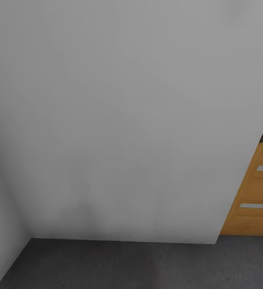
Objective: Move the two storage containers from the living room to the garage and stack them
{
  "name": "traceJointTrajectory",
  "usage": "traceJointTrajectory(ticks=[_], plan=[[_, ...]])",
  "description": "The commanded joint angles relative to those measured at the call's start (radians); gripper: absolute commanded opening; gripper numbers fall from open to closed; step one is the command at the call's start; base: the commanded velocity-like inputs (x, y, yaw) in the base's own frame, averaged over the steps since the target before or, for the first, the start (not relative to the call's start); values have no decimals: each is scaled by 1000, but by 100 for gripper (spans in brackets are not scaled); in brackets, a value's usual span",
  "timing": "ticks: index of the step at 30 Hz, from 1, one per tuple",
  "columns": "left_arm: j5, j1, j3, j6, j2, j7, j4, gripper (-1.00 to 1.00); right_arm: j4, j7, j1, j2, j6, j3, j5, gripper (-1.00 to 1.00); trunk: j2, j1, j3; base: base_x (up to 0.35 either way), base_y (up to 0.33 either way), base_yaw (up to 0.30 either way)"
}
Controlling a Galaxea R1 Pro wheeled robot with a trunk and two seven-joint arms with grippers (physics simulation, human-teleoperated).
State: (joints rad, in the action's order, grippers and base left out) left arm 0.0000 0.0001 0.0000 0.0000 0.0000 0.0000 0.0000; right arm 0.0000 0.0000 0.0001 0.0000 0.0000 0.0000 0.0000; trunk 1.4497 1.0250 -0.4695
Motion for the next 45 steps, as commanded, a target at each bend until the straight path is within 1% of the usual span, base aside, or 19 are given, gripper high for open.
traceJointTrajectory(ticks=[1, 2, 5, 6, 8, 12, 19, 21, 25, 32, 45], plan=[[6, -2, 6, -6, -6, 5, -6, 100, 3, -2, -2, -5, -6, 6, 6, 100, 0, 0, 0, 0, 0, 0], [11, -2, 11, -11, -11, 2, -11, 100, 3, -2, -2, -6, -11, 9, 11, 100, 0, 0, 0, 0, 0, 0], [28, -2, 13, -28, -27, -1, -28, 100, 2, -2, -2, -7, -21, 10, 12, 100, 0, 0, 0, 0, 0, 0], [24, -2, 13, -29, -24, -2, -30, 100, 2, -2, -2, -7, -16, 11, 13, 100, 0, 0, 0, 0, 0, 0], [19, -2, 13, -20, -28, -4, -36, 100, 2, -2, -2, -8, -16, 13, 17, 100, 0, 0, 0, 0, 0, 0], [20, -2, 14, -14, -33, -4, -41, 100, 2, -2, -2, -6, -39, 12, 19, 100, 0, 0, 0, 0, 0, -29], [19, -2, 10, -15, -33, -4, -43, 100, 2, -3, -2, -4, -54, 9, 10, 100, 0, 0, 0, 0, 0, -216], [17, -2, 6, -15, -29, -4, -44, 100, 2, -3, -2, -4, -55, 6, 8, 100, 0, 0, 0, 0, 0, -279], [12, -2, 1, -15, -7, -1, -47, 100, 2, -3, -2, -3, -55, 5, 6, 100, 0, 0, 0, 0, 0, -287], [13, -2, 0, -15, 31, 0, -48, 100, 2, -3, -2, -5, -54, 5, 6, 100, 0, 0, 0, 0, 0, -291], [13, -2, -2, -15, 32, 0, -48, 100, 2, -3, -2, -6, -54, 5, 6, 100, 0, 0, 0, 0, 0, -292]])
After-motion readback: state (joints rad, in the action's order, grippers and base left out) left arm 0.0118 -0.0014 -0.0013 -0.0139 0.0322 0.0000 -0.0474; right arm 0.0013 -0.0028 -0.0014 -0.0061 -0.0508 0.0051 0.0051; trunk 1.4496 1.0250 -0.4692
